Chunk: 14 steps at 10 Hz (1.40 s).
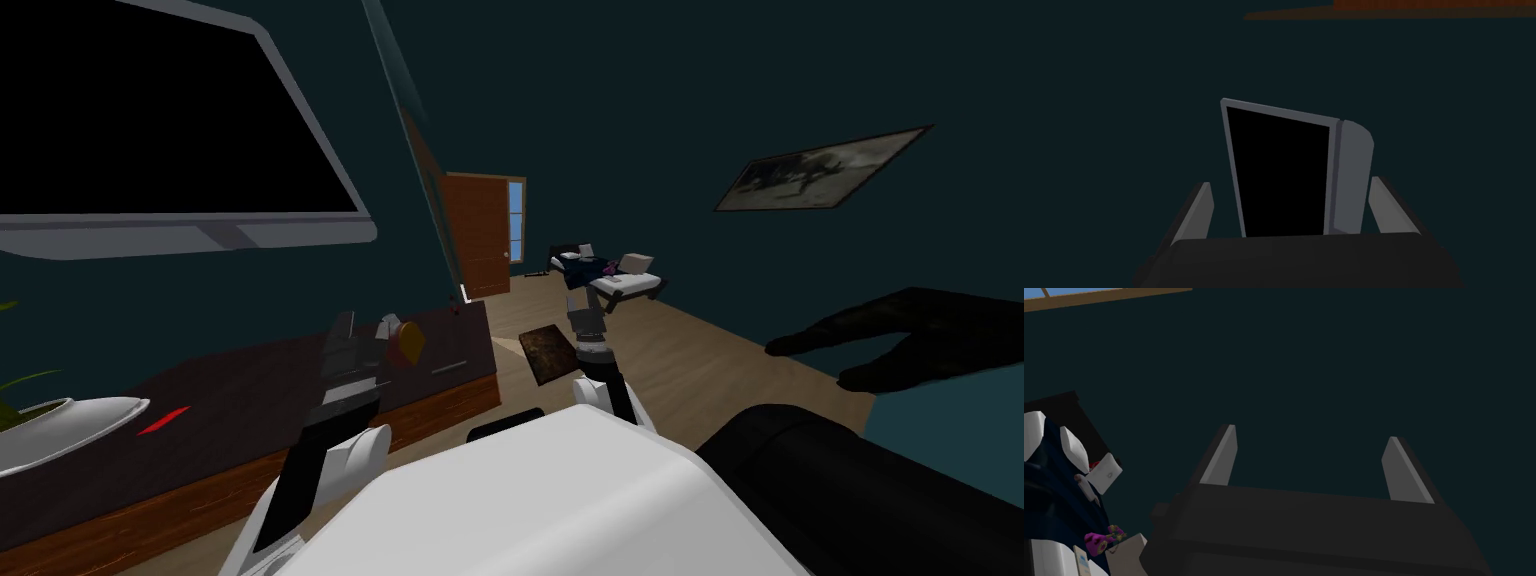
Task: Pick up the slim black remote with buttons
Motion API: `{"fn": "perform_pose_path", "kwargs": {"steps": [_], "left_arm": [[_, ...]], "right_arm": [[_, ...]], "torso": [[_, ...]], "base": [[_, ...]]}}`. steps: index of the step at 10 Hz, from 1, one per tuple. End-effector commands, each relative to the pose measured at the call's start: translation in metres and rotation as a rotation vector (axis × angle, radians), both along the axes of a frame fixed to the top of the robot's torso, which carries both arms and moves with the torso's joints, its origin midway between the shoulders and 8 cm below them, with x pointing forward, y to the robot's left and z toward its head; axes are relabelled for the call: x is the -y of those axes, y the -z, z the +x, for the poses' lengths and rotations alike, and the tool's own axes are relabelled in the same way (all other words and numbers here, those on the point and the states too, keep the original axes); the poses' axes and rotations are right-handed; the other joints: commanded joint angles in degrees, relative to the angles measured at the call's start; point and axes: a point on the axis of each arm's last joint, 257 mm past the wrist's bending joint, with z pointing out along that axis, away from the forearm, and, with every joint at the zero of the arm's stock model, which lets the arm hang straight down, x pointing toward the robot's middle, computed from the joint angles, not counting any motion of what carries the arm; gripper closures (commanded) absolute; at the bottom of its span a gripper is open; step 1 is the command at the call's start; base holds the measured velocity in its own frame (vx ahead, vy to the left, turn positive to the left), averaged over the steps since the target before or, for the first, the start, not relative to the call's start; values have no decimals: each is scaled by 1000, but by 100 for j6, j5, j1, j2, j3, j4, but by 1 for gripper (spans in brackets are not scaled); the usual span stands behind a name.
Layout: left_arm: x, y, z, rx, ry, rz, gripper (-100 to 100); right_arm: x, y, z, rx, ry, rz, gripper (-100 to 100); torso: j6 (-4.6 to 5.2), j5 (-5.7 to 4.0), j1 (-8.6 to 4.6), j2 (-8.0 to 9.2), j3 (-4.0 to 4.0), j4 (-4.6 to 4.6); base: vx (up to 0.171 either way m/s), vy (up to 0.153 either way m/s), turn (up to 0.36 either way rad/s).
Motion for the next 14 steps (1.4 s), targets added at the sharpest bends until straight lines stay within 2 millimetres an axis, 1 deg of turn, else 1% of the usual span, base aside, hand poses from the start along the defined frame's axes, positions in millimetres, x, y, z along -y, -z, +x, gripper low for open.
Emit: {"fn": "perform_pose_path", "kwargs": {"steps": [1, 3, 4, 6, 7, 8, 9, 10, 11, 12, 13, 14], "left_arm": [[-5, 13, 6, -44, -7, 3, -100], [-24, 44, 21, -144, -38, 9, -100], [-25, 48, 22, -161, -40, 5, -100], [-48, 85, 34, -272, -81, -6, -100], [-49, 90, 35, -290, -83, -10, -100], [-62, 110, 39, -348, -106, -22, -100], [-62, 113, 40, -358, -107, -24, -100], [-76, 134, 43, -416, -131, -39, -100], [-76, 137, 43, -428, -132, -42, -100], [-90, 159, 45, -488, -156, -61, -100], [-101, 173, 45, -533, -177, -79, -100], [-104, 187, 45, -572, -183, -89, -100]], "right_arm": [[0, 0, 0, 0, 0, 0, 0], [0, 0, 0, 0, 0, 0, 0], [0, 0, 0, 0, 0, 0, 0], [0, 0, 0, 0, 0, 0, 0], [0, 0, 0, 0, 0, 0, 0], [0, 0, 0, 0, 0, 0, 0], [0, 0, 0, 0, 0, 0, 0], [0, 0, 0, 0, 0, 0, 0], [0, 0, 0, 0, 0, 0, 0], [0, 0, 0, 0, 0, 0, 0], [0, 0, 0, 0, 0, 0, 0], [0, 0, 0, 0, 0, 0, 0]], "torso": [[0, 0, 0, 0, 0, 0], [1, 0, -1, -6, -3, -1], [1, 0, 2, -2, -1, -1], [0, -1, -3, -6, -3, -1], [2, 0, -3, -3, -2, -1], [-3, 0, -1, -3, -2, 0], [-1, 0, 1, -1, -1, 0], [-3, 0, 0, -5, -2, 0], [0, 0, 1, -8, -4, -1], [-3, 0, -1, -9, -5, -2], [1, 0, -1, -10, -5, -2], [1, 0, 1, -6, -3, -1]], "base": [[-27, 18, -74], [-30, 23, -207], [-30, 22, -69], [-31, 15, -229], [-36, 23, -89], [-40, 21, -149], [-27, 23, -98], [-24, 20, -168], [-18, 21, -111], [-22, 20, -225], [-38, 22, -349], [-34, 30, -91]]}}
